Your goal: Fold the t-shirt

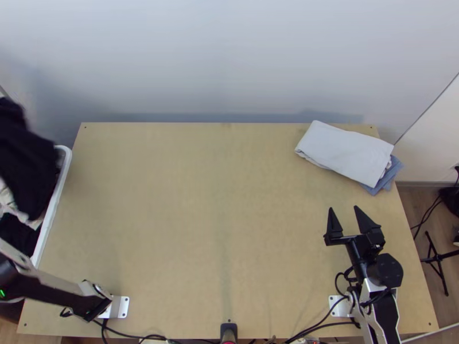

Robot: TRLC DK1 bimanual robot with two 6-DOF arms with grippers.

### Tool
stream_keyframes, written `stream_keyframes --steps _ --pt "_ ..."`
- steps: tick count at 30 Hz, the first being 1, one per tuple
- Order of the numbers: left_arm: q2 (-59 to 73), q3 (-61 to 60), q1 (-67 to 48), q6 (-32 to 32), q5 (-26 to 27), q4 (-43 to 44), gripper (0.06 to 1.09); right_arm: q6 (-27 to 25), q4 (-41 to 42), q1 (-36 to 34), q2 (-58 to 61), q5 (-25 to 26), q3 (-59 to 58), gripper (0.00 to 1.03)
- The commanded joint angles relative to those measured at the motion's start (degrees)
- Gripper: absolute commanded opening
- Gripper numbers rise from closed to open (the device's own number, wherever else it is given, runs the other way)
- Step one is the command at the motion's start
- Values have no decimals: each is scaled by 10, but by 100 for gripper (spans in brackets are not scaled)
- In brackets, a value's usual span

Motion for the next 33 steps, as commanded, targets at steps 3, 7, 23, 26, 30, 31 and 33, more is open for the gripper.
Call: stream_keyframes --steps 3,7,23,26,30,31,33 --pt "-279 -286 -173 48 13 -18 9 0 1 0 0 1 0 99" --pt "-414 -424 -316 49 -4 -9 9 0 0 0 0 1 0 99" --pt "-588 -735 -1109 -85 -443 205 9 0 0 0 0 1 0 99" --pt "-541 -730 -1140 -113 -443 240 9 0 0 0 0 1 0 99" --pt "-458 -711 -1149 -115 -443 304 9 0 0 0 0 1 0 99" --pt "-435 -702 -1149 -115 -444 318 9 0 0 0 0 1 0 99" --pt "-394 -682 -1149 -115 -444 344 9 0 0 0 0 1 0 99"
